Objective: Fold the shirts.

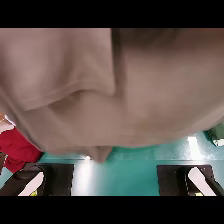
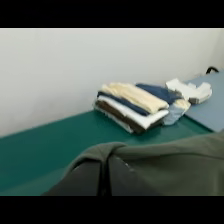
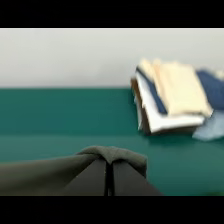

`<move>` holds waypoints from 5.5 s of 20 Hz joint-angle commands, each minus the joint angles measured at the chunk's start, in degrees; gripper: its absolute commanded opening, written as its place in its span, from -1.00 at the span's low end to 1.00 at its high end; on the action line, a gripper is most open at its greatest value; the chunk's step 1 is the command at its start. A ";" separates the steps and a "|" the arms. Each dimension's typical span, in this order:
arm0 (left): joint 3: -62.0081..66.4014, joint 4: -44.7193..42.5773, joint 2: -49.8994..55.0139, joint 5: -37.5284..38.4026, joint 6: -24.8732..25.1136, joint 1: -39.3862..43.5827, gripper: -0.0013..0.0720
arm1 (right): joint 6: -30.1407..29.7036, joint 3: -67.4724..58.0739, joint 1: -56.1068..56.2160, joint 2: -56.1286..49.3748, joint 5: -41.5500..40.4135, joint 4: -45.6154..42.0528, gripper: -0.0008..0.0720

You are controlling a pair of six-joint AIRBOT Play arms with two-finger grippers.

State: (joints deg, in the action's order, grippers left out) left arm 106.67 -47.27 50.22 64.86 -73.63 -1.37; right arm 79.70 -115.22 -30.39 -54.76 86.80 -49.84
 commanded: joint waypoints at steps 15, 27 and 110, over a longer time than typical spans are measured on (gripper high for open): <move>-18.47 -3.28 40.46 -18.53 4.02 1.42 -0.90 | 4.28 11.87 25.46 -44.15 -11.13 -21.14 -0.94; -20.81 -11.15 40.81 -2.51 12.57 -1.60 -0.90 | 3.74 22.45 28.17 -40.41 -7.74 -20.74 -0.94; -73.72 -7.74 -4.22 7.15 -0.33 -3.96 -0.90 | -2.67 77.20 10.62 -1.62 -6.69 -22.91 -0.94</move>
State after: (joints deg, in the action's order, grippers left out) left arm 31.77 -48.95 50.70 67.68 -70.67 -5.32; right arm 76.84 -35.03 -19.92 -59.55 73.10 -66.92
